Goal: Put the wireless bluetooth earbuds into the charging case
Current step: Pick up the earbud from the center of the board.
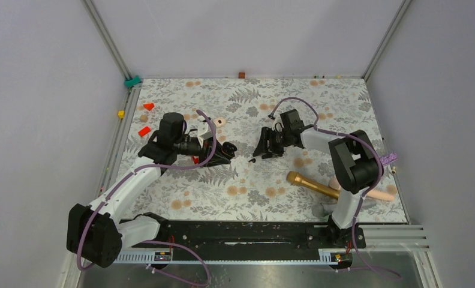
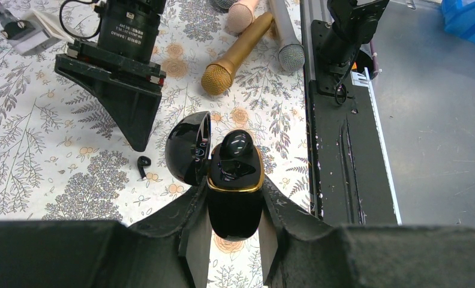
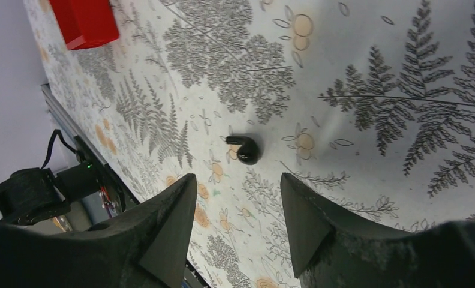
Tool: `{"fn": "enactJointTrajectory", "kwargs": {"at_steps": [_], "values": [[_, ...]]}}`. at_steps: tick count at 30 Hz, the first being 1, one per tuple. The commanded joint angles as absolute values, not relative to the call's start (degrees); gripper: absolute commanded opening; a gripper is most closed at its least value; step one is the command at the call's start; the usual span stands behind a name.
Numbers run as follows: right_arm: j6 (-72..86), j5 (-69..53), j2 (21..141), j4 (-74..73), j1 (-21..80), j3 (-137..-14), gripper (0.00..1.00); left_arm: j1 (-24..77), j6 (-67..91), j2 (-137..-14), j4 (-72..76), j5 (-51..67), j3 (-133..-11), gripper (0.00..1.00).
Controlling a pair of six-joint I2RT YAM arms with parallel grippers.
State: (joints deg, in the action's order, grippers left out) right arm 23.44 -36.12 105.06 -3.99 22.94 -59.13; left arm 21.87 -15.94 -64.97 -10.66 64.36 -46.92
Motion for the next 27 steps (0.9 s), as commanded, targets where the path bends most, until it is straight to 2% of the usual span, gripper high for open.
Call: {"fn": "enactJointTrajectory", "kwargs": {"at_steps": [1,11,22,27], "values": [[25.7,-33.0,107.8,-4.4,23.1,-60.9,0.60,21.6,-16.9,-64.0,-8.0,66.5,-49.0,0.00],[27.9,-32.4,111.2,-3.6,23.4,-61.4,0.56,21.6,-16.8,-63.7,-8.1,66.3,-49.0,0.00],[24.3,-28.2,110.6,-5.7,27.6,-61.7,0.56,21.6,-16.7,-62.8,-8.1,66.3,-48.7,0.00],[23.4,-26.7,110.8,-5.9,27.7,-61.0,0.50,21.6,-16.8,-62.5,-8.1,66.3,-48.7,0.00]]}}
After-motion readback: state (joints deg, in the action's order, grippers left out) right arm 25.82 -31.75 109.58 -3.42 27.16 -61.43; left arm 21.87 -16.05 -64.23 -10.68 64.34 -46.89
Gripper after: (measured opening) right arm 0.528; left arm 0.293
